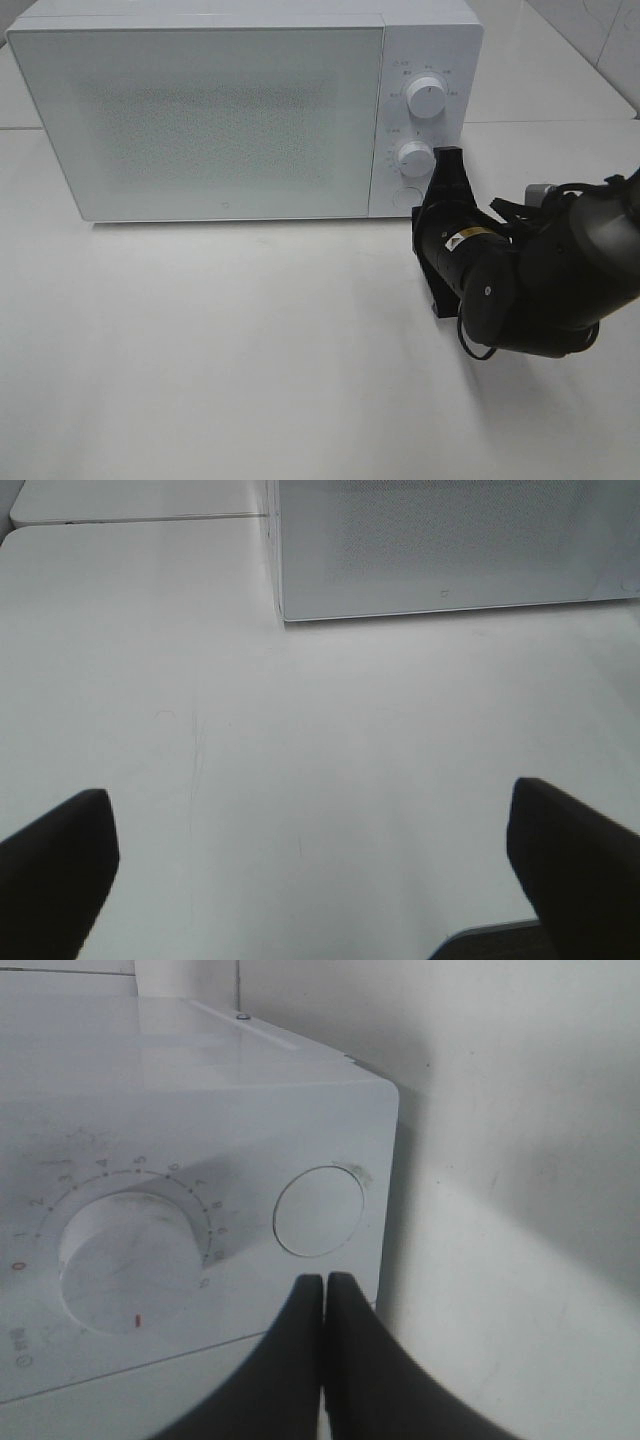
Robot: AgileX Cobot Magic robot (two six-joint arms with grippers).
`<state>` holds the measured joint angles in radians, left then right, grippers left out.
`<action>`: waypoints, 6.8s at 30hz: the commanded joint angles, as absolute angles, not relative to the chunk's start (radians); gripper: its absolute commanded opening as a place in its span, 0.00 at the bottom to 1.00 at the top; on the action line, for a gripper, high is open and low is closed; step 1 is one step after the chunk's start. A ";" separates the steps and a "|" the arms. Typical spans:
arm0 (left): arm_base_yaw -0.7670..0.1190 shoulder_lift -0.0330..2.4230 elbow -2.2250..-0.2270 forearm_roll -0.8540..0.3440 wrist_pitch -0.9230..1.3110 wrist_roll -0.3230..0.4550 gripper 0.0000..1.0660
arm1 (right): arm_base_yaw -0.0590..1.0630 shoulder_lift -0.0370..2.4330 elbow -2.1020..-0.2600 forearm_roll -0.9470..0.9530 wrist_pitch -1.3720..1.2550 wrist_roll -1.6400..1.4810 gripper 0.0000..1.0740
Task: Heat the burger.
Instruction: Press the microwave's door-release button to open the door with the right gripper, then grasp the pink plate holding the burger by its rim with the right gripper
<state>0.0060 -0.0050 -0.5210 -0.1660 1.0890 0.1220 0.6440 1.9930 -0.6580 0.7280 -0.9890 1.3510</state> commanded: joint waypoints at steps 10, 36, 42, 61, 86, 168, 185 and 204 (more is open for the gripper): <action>0.007 -0.008 -0.518 -0.170 1.075 0.116 0.92 | 0.587 2.066 -0.775 0.684 -0.946 1.353 0.00; 0.007 -0.008 -0.518 -0.170 1.075 0.116 0.92 | 0.553 2.169 -0.904 0.728 -1.002 1.345 0.00; 0.007 -0.008 -0.518 -0.170 1.075 0.116 0.92 | 0.553 2.173 -0.930 0.751 -1.036 1.339 0.00; 0.007 -0.008 -0.518 -0.170 1.075 0.116 0.92 | 0.541 2.201 -1.046 0.761 -1.097 1.267 0.00; 0.007 -0.008 -0.518 -0.170 1.075 0.116 0.92 | 0.543 2.057 -0.889 0.736 -0.778 1.263 0.00; 0.007 -0.008 -0.518 -0.170 1.075 0.116 0.92 | 0.454 1.593 -1.017 -0.075 0.667 -1.164 0.24; 0.007 -0.008 -0.518 -0.170 1.075 0.116 0.92 | 0.523 1.593 -1.017 -0.229 0.462 -1.053 0.85; 0.007 -0.009 -0.518 -0.171 1.075 0.116 0.92 | 0.604 1.638 -1.104 -0.227 0.376 -1.061 0.82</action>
<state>0.0060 -0.0050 -0.5210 -0.1660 1.0890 0.1220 0.6020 1.6350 -1.0980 -0.2290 0.3820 -1.0610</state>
